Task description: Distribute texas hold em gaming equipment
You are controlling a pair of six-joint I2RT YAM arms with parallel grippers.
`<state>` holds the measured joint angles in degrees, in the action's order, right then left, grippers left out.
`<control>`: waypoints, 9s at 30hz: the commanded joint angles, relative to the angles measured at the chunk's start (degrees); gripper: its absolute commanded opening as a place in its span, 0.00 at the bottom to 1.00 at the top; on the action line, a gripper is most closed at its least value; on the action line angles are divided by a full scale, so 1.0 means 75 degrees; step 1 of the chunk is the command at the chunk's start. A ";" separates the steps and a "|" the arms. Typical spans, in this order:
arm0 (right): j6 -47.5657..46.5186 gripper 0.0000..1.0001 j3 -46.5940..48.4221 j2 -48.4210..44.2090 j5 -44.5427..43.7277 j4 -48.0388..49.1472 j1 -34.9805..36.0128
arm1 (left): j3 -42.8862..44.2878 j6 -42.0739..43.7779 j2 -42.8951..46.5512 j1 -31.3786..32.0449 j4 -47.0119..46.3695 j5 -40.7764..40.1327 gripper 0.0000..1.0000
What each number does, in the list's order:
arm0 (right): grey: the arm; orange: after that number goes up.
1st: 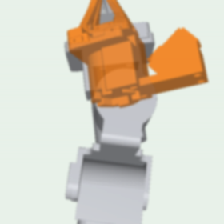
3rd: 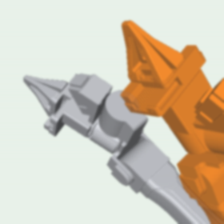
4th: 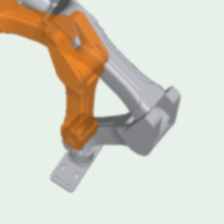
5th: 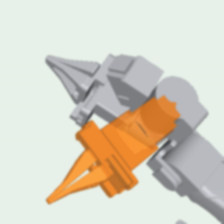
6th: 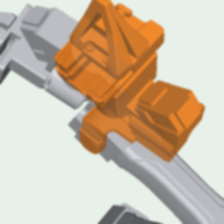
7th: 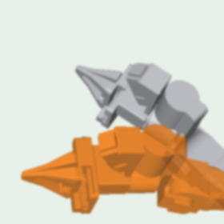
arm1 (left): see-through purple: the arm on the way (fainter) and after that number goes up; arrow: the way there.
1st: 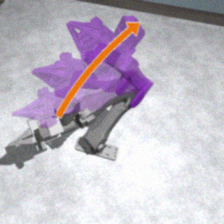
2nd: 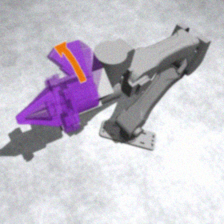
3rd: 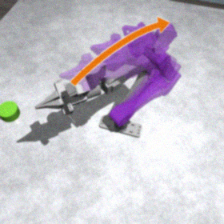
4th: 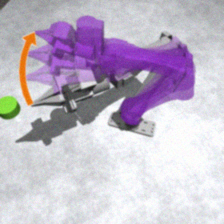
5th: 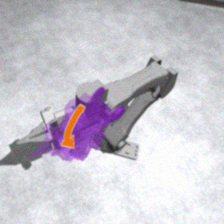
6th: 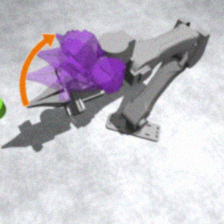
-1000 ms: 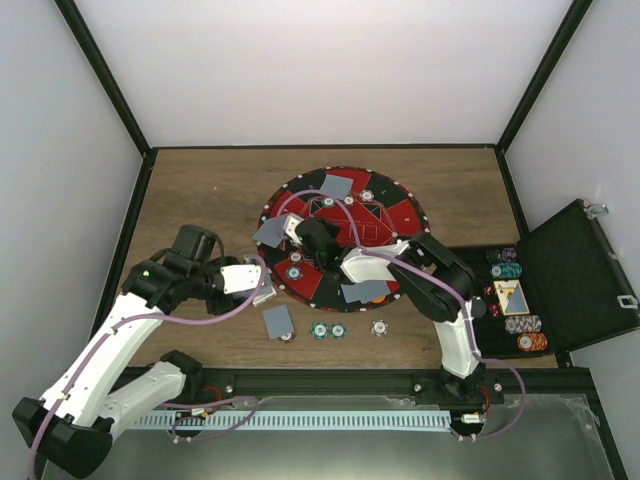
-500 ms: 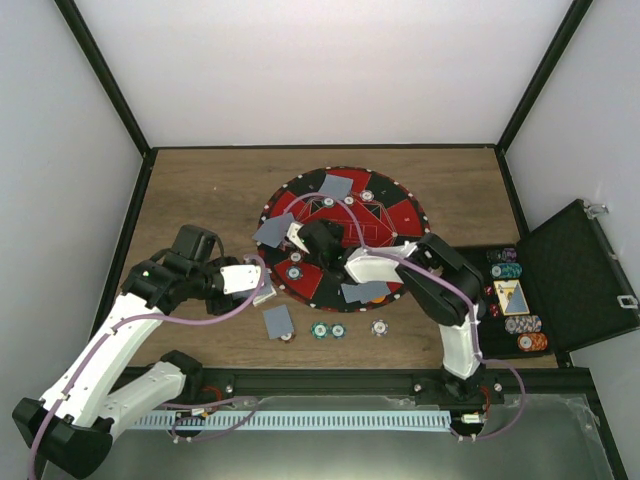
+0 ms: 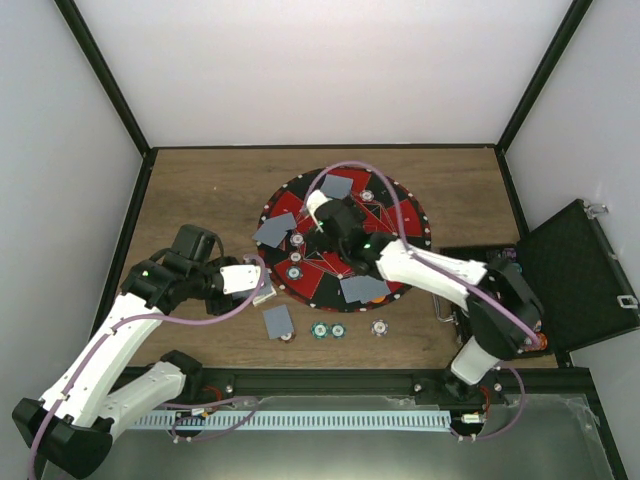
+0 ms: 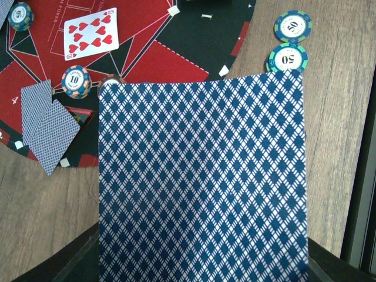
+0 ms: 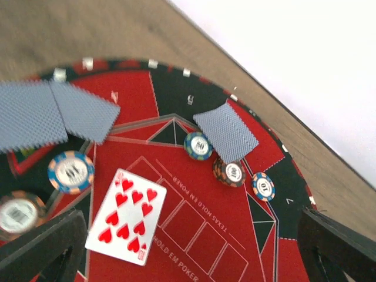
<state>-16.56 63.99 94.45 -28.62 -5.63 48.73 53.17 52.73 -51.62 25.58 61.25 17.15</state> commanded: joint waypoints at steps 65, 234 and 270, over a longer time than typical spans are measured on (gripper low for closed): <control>1.0283 0.64 0.0025 0.1110 1.0556 0.3457 0.0651 | 0.0302 0.0041 -0.0079 -0.0017 -0.0118 0.0177 0.05; 1.0050 0.66 0.0272 0.1284 1.0782 0.3084 0.0637 | 0.0375 -0.0011 -0.0085 -0.0013 -0.0130 0.0263 0.05; 0.8512 0.01 -0.0981 -0.1081 1.0568 0.0735 -0.1005 | 0.0224 0.0012 -0.0042 -0.0016 -0.0119 0.0104 0.05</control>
<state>51.75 56.86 89.14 51.18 6.94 44.29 54.30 52.56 -52.84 25.58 61.89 17.17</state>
